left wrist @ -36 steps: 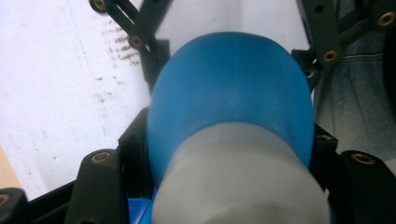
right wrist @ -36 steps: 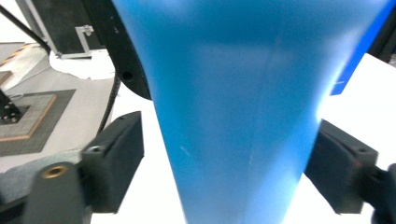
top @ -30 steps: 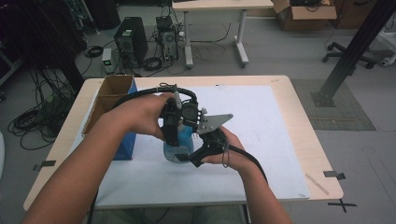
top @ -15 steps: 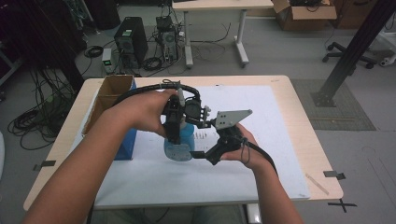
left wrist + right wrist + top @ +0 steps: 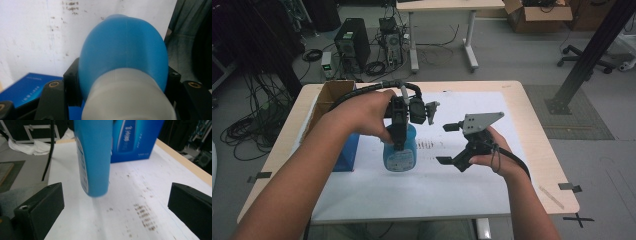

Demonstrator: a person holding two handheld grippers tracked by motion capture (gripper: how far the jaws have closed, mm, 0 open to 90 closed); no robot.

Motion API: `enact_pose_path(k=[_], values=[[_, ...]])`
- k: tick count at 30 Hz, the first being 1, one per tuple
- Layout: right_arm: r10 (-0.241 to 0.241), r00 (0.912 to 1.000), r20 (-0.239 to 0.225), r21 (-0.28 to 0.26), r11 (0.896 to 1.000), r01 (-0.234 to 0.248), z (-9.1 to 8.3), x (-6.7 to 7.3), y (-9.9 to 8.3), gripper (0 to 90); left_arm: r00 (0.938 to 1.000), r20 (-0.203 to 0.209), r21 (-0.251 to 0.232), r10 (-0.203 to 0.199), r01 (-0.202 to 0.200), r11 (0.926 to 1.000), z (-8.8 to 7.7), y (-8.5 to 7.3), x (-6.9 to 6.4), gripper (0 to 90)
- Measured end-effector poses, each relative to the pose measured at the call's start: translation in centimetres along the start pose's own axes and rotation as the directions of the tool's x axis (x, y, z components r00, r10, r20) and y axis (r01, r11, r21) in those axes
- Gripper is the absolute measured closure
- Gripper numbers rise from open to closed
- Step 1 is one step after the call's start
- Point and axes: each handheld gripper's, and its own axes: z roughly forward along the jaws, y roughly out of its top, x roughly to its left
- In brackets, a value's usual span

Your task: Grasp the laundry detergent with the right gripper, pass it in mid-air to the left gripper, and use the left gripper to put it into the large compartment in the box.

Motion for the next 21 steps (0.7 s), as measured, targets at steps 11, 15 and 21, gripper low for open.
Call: enact_pose_path(k=[11, 15, 21], values=[[0.007, 0.9967, 0.08, 0.062, 0.998, -0.012, -3.4, -1.6, -0.4, 0.7, 0.9429, 0.038, -0.042, -0.331, 0.332, 0.9422, -2.2, -1.7, 2.4, 38.0], [0.009, 0.995, 0.099, 0.082, 0.996, -0.017, -4.1, -2.1, -0.5, 0.7, 0.9129, 0.043, -0.038, -0.406, 0.408, 0.9124, -2.7, -2.4, 3.1, 38.1], [0.015, 0.9928, 0.119, 0.107, 0.994, -0.028, -4.8, -2.7, -0.7, 0.8, 0.8325, 0.12, -0.044, -0.541, 0.549, 0.8348, -3.3, -4.1, 4.8, 38.1]])
